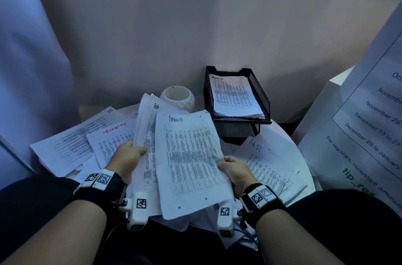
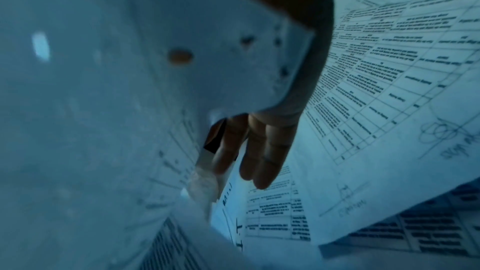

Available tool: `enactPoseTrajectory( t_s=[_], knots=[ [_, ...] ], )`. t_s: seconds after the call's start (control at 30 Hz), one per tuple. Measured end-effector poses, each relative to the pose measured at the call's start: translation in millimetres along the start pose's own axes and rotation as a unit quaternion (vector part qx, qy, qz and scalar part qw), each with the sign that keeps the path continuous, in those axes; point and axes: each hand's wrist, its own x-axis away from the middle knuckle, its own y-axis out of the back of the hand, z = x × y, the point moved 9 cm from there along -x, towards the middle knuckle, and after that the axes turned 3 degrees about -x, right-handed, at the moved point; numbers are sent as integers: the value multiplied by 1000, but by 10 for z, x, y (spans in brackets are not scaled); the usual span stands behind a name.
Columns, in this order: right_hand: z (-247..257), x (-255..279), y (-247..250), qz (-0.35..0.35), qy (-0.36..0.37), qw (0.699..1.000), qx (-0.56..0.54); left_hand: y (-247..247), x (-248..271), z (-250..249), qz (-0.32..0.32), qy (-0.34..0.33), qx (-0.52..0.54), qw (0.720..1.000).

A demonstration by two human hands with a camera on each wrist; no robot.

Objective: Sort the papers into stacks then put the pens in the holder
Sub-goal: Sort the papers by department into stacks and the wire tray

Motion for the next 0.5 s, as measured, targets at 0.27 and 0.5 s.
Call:
enactPoseTrajectory(
  t_s=[0.27,0.5],
  knots=[
    [-106,60,-235,20,24,999,-11,-287,105,35,58,19,74,995],
    [-82,25,-63,-31,48,998,26,-417,132,27,59,-70,-126,988]
  ],
)
